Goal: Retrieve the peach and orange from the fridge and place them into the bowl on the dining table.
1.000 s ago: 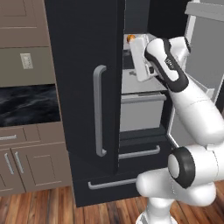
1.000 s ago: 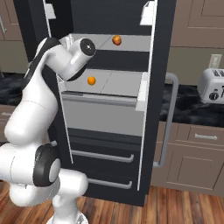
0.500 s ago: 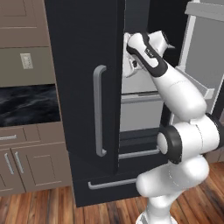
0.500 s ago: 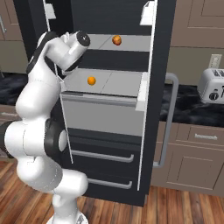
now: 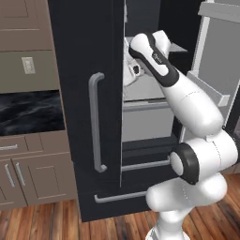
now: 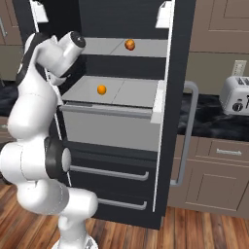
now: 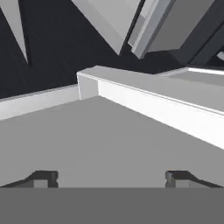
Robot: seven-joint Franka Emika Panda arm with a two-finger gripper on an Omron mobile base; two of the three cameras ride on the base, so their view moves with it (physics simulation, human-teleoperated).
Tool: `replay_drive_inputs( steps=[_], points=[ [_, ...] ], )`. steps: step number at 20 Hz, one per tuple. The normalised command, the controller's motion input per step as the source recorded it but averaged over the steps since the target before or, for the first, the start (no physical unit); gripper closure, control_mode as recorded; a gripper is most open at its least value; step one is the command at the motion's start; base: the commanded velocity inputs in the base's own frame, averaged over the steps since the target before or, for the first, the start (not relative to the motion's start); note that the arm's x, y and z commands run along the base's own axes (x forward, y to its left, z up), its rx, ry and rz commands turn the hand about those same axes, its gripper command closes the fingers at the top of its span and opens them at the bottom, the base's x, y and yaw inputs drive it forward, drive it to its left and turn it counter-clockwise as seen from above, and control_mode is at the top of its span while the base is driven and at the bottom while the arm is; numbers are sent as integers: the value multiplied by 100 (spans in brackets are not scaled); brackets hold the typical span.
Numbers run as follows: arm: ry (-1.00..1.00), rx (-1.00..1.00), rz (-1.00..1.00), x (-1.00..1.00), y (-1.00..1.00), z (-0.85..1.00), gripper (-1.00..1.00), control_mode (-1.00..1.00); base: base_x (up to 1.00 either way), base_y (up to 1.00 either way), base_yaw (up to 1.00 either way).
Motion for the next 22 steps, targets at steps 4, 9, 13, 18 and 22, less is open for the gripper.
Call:
replay_drive_inputs(
  steps=[4, 9, 13, 18, 22],
  points=[
    [0, 0, 21, -100, 88, -4, -100, -100, 0, 0, 0],
    [-8, 0, 3, -95, -15, 12, -100, -100, 0, 0, 0],
    [-8, 0, -32, -42, -100, 1, -100, -100, 0, 0, 0],
    [-7, -6, -29, -29, -76, 0, -100, -100, 0, 0, 0],
    [-14, -28, -7, -72, -49, 5, -100, -100, 0, 0, 0]
  ],
)
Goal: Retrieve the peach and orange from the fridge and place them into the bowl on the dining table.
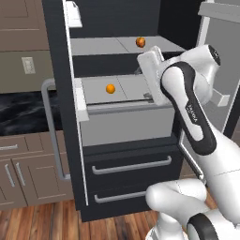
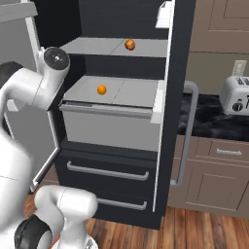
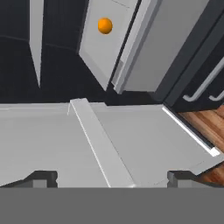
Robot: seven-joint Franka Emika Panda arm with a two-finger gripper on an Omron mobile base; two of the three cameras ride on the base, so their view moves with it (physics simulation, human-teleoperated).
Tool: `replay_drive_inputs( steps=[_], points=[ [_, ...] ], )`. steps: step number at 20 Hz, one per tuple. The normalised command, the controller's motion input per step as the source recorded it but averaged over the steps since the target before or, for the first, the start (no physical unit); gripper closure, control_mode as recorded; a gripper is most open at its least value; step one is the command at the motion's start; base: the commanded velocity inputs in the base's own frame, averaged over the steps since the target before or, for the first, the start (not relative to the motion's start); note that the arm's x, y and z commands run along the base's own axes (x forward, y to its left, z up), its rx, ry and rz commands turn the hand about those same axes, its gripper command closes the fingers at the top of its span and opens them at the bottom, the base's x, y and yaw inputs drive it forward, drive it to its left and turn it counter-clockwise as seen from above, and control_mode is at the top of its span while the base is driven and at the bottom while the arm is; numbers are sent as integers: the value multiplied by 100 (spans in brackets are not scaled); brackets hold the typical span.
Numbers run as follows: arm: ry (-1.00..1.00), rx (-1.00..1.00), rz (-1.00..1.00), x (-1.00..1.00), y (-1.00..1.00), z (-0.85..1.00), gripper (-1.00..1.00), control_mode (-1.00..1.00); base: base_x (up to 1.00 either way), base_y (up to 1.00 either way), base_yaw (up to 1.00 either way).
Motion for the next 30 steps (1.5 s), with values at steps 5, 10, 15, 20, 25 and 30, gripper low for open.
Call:
replay_drive_inputs(
  steps=[5, 10, 15, 20, 25, 30],
  points=[
    [-24, -42, 0, -84, -57, 21, -100, -100, 0, 0, 0],
    [-32, -44, 0, -74, -39, 4, -100, -100, 0, 0, 0],
    [-16, -37, 0, -53, -5, 0, -100, -100, 0, 0, 0],
    [-2, -22, 0, -33, 0, 0, -100, -100, 0, 0, 0],
    [0, -12, 2, -34, -7, 7, -100, -100, 0, 0, 0],
    [0, -5, 8, -21, -2, 4, -100, -100, 0, 0, 0]
  ],
)
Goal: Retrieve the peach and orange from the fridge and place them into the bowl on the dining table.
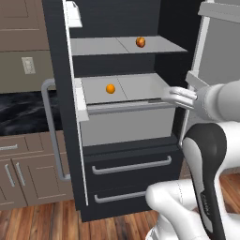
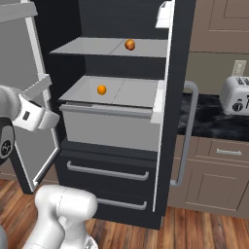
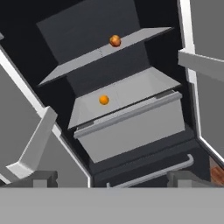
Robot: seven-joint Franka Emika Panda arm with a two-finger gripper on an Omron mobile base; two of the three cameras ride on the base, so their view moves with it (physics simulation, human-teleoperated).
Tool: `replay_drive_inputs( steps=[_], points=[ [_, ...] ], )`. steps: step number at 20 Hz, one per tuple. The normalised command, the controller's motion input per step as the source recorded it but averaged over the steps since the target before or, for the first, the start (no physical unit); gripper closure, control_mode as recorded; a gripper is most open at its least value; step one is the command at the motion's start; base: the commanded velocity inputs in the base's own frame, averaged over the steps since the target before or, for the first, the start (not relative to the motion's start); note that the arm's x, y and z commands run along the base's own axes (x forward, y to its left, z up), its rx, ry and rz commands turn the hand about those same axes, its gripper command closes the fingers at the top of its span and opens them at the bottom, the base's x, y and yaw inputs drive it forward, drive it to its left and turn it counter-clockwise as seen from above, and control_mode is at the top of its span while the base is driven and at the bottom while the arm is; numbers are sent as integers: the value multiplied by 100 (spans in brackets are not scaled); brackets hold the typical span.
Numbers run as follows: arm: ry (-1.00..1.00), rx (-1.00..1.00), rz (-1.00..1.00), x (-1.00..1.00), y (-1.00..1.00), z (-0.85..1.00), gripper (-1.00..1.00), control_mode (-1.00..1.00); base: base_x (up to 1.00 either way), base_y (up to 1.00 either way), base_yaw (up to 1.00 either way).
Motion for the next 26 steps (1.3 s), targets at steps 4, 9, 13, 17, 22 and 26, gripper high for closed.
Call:
replay_drive_inputs(
  steps=[4, 9, 13, 17, 22, 26],
  points=[
    [0, -8, 6, -5, 0, 0, -100, -100, 0, 0, 0],
    [-10, -10, 0, -20, -16, 0, -100, -100, 0, 0, 0],
    [0, 0, 0, 0, 0, 0, -100, 100, -2, -9, -1],
    [0, 0, 0, 0, 0, 0, -100, 100, 25, -31, -3],
    [0, 0, 0, 0, 0, 0, -100, 100, 79, -36, 0],
    [0, 0, 0, 0, 0, 0, -100, 100, 100, -28, 0]
  ],
)
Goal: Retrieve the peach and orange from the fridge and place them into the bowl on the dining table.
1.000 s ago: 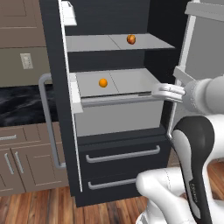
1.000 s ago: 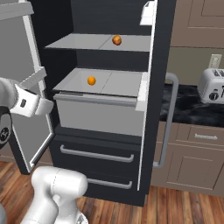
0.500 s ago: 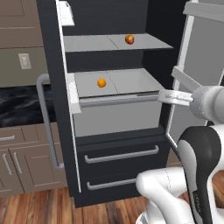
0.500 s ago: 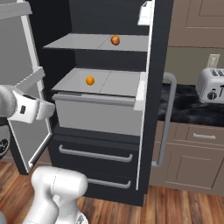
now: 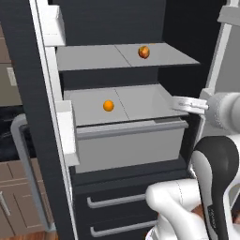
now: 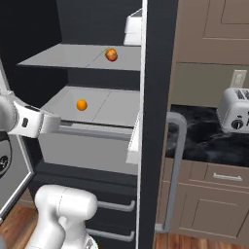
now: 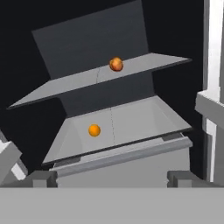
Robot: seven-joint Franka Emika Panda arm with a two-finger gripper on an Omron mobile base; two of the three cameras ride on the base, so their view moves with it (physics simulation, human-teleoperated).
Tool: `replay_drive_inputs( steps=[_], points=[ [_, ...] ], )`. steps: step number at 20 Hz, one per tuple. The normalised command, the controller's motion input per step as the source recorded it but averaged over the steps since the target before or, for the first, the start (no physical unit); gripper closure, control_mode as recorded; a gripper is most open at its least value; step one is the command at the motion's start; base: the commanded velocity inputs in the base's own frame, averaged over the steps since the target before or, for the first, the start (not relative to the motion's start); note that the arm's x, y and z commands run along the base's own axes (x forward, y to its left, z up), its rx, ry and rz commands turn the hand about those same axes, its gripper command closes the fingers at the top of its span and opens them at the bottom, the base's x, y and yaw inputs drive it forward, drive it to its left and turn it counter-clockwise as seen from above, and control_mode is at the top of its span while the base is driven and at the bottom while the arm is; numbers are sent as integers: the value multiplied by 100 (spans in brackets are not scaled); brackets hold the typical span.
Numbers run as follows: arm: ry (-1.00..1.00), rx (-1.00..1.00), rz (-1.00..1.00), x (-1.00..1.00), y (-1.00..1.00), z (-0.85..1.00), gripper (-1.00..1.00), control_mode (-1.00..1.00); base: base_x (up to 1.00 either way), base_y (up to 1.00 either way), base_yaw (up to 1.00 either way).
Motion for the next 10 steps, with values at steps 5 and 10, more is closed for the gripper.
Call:
replay_drive_inputs(
  steps=[5, 10],
  points=[
    [0, 0, 0, 0, 0, 0, -100, 100, 100, -12, 0],
    [0, 0, 0, 0, 0, 0, -100, 100, 100, -3, 0]
  ],
)
